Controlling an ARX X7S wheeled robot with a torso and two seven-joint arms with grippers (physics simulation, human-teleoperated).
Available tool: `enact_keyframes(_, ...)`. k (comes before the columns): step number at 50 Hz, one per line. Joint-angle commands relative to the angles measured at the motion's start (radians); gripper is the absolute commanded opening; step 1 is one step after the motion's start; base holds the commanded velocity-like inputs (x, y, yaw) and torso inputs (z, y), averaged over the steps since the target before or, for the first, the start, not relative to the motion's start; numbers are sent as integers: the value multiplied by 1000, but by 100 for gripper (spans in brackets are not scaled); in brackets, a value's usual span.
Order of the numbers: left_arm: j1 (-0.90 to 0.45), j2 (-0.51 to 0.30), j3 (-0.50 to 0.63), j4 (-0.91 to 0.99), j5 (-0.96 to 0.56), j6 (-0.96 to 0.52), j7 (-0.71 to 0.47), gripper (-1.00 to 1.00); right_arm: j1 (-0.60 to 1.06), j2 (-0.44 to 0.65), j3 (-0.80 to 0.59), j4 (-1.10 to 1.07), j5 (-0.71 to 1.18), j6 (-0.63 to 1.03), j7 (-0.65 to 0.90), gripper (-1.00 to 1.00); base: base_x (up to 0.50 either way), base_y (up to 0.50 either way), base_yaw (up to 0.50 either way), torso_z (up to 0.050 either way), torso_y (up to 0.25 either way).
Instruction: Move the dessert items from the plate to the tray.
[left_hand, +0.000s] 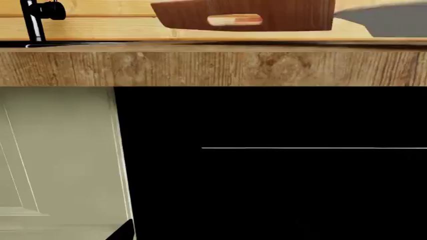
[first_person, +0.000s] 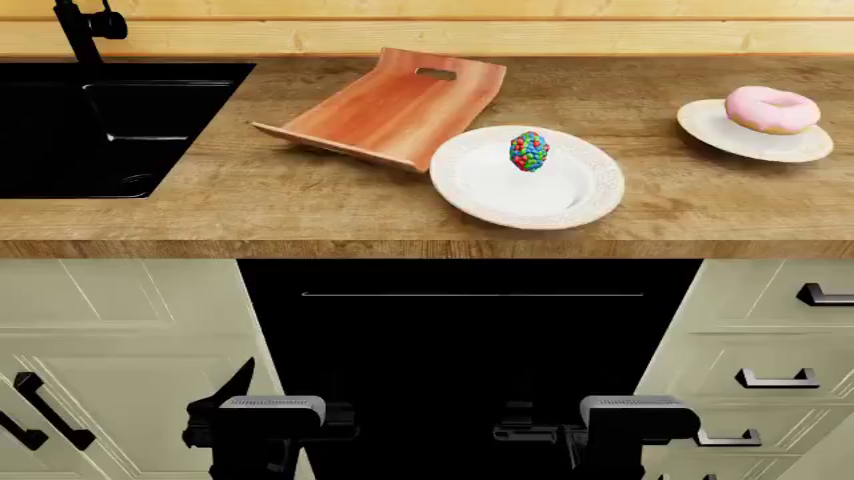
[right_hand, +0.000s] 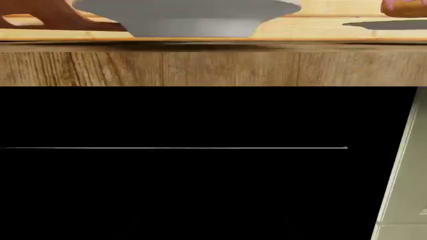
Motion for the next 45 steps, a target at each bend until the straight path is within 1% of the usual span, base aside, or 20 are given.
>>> enact_keyframes(1,-3,-16,17,-5,-17,-1,-18,100,11,15,-25,-1,3,-5,26,100,0,0,0,0,0)
enact_keyframes(6,0,-34,28,0,-53,-12,-32,100,43,32,-72,27,-11,-28,54,100,0,0,0,0,0)
enact_keyframes(15,6,-55,56,0,-68,-2,-48,100,50,45,-88,38,11,-19,90,100,0,-13,0,0,0)
enact_keyframes(20,7,-63,67,1,-77,6,-52,100,51,55,-104,35,18,1,97,100,-125,-473,0,0,0)
enact_keyframes(29,4,-77,70,6,-84,4,-77,100,53,72,-124,38,-12,-34,139,100,-155,-500,0,0,0)
enact_keyframes(35,6,-80,65,30,-140,-59,-70,100,45,82,-136,-7,10,-22,129,100,-176,-500,0,50,0)
enact_keyframes(38,14,-88,52,70,-202,-127,-55,100,37,99,-142,-125,58,57,93,100,-25,-331,0,50,0)
enact_keyframes(40,26,-118,44,147,-248,-224,-43,100,50,122,-144,-259,79,190,79,100,0,0,0,50,0)
enact_keyframes(43,66,-216,20,341,-330,-458,-31,100,114,164,-129,-506,146,465,54,100,0,0,0,50,0)
enact_keyframes(45,103,-271,-24,441,-389,-573,-32,100,182,183,-104,-634,202,637,49,100,0,0,0,50,0)
